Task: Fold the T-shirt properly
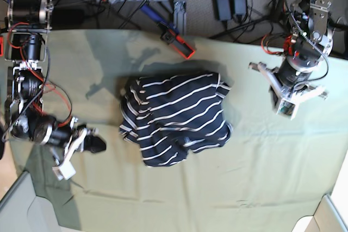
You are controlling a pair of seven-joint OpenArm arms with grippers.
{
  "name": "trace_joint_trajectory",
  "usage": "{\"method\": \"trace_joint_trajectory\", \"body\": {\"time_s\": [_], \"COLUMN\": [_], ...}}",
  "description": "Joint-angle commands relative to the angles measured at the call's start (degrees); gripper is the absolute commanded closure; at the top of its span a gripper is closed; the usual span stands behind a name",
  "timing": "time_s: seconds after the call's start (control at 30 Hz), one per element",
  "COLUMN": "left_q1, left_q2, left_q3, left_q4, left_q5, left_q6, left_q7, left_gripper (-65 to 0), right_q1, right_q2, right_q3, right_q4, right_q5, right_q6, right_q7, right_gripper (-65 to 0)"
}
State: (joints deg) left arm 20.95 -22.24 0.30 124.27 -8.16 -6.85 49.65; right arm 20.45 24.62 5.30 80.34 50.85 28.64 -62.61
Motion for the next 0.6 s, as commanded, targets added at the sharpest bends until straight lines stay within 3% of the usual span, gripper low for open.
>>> {"method": "trace_joint_trajectory", "body": {"time_s": [0.0, 0.37, 0.57], "left_q1": [1.6, 17.4, 29.3], "left_q2": [-0.5, -0.5, -0.5], "left_q3": [-1.4, -9.4, -12.3], "left_q4": [1.6, 2.3, 2.3], "left_q5": [-0.7, -5.1, -11.0], "left_q6": [0.4, -0.5, -4.1], "left_q7": [-0.9, 1.3, 2.6], "left_gripper": [0.0, 0.0, 0.0], "right_q1": [-0.3, -23.4, -38.0], "right_q2": [1.6, 8.8, 9.8], "right_q3": [1.6, 12.0, 14.9], "right_q4": [1.6, 12.6, 17.2], "right_q5": [1.0, 2.3, 2.8], "right_q6": [5.2, 5.2, 5.2], "right_q7": [0.9, -0.5, -0.9], "right_gripper": [0.0, 0.0, 0.0]}}
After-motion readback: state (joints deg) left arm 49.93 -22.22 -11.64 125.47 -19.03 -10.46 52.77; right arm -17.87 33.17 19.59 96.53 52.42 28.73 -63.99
